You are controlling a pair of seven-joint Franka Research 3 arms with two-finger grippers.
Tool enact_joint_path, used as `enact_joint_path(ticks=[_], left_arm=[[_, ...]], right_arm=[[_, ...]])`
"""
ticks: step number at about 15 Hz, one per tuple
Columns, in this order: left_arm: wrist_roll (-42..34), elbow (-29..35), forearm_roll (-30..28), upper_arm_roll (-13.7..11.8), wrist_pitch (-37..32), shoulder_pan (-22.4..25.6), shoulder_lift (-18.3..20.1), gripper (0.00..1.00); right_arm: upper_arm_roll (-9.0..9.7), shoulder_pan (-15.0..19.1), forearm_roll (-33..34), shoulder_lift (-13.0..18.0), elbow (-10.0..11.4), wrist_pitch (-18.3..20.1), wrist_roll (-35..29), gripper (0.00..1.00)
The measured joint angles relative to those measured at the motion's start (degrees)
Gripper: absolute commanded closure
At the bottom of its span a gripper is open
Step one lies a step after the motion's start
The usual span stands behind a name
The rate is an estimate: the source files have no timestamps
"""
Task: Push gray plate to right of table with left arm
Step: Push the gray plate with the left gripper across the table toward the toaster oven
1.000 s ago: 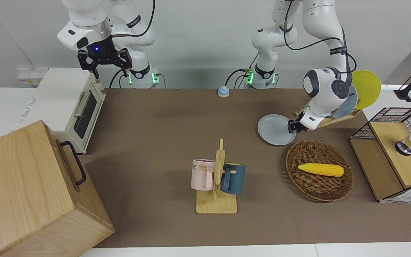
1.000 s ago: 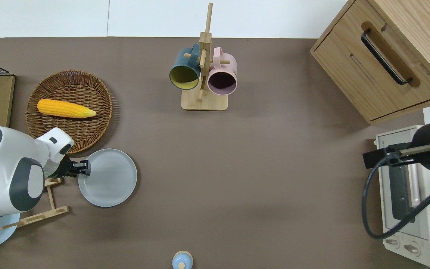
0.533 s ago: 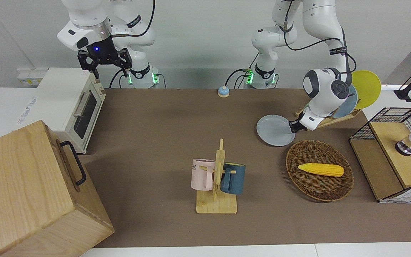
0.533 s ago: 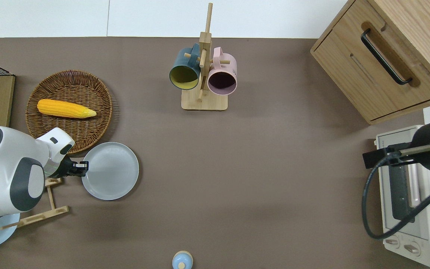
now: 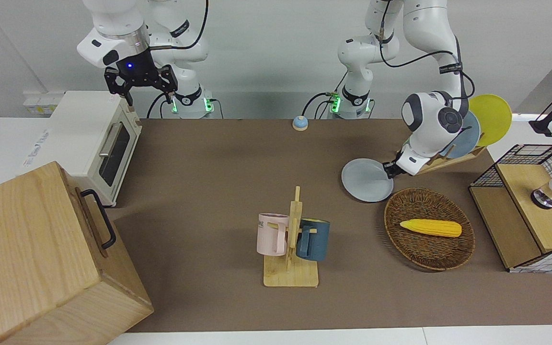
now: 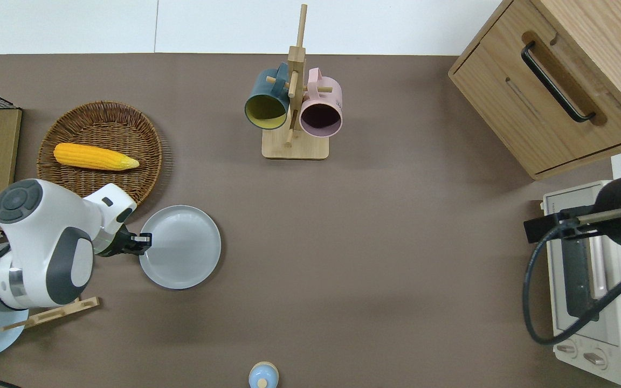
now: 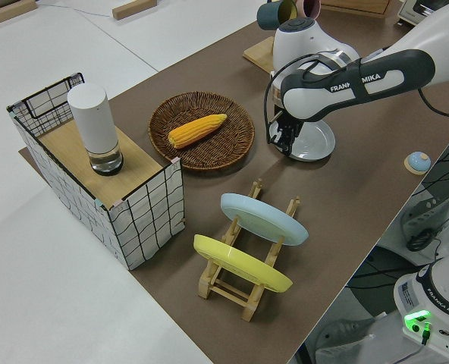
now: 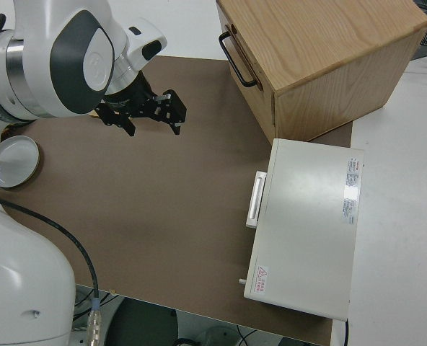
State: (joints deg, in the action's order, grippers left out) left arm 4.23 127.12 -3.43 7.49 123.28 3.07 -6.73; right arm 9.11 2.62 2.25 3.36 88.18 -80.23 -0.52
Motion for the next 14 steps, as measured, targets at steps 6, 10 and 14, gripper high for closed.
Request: enact_joint_path(ticks=[6,10,14], left_arm=[[7.1,0.0,-2.8,0.6,-0.6,-8.2,0.0,1.00],[12.2,0.0,-6.6,1.3,-0.6,-14.2,0.1,1.00],[19.1,-0.3,-9.0,4.4,0.4,-18.4,0.1,1.00]], right_arm=[[0.00,0.0,0.0,0.0,0.0,0.0,0.0,0.005],[0.00,0.0,0.0,0.0,0.0,0.0,0.0,0.005],[0.00,0.0,0.0,0.0,0.0,0.0,0.0,0.005]])
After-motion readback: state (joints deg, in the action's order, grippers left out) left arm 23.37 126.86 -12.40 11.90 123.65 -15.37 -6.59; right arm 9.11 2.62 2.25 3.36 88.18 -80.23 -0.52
